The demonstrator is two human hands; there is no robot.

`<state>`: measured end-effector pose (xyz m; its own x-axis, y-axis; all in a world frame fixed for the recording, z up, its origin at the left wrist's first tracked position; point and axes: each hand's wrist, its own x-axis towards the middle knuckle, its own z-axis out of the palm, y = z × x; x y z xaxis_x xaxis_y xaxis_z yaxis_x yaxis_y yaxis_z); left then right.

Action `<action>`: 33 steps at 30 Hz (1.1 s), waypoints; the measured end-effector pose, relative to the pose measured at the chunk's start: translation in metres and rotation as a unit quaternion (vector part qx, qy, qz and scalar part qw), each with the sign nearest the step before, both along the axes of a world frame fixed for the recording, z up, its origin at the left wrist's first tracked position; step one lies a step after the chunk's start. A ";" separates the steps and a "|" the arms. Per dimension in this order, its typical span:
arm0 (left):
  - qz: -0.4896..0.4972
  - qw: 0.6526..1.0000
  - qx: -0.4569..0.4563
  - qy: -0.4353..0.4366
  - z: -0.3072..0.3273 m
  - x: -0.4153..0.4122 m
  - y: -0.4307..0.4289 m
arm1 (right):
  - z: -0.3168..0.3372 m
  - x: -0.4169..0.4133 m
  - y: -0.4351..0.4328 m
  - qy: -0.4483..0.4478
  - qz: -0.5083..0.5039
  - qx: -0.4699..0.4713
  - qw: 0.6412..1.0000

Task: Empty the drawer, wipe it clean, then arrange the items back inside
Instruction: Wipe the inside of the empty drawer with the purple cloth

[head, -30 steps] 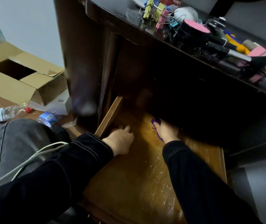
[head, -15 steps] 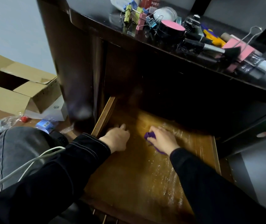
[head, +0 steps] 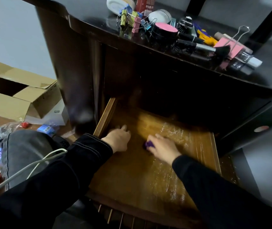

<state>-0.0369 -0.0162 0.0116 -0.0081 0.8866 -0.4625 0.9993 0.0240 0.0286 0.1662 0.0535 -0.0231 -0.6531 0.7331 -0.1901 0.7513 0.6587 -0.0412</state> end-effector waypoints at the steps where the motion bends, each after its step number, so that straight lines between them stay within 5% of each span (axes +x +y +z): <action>1: 0.001 1.000 -0.001 -0.001 0.000 0.000 0.000 | 0.005 -0.008 0.016 0.006 -0.042 0.012 0.999; 4: 0.002 1.000 -0.007 -0.002 0.002 0.001 -0.002 | 0.010 -0.021 0.028 -0.035 -0.061 0.044 0.997; 11: -0.021 1.000 -0.006 0.016 0.004 0.004 -0.008 | 0.001 0.021 -0.066 -0.066 0.131 -0.039 0.988; 19: -0.015 1.000 -0.004 0.014 -0.002 0.002 -0.004 | 0.009 -0.033 0.040 0.016 -0.124 0.027 0.992; 29: -0.022 0.999 -0.010 0.031 0.003 0.006 -0.003 | 0.006 0.013 -0.062 -0.144 0.097 -0.045 0.984; 33: -0.019 0.999 -0.002 0.029 0.004 0.006 -0.005 | 0.016 -0.004 -0.020 -0.118 0.040 0.021 0.992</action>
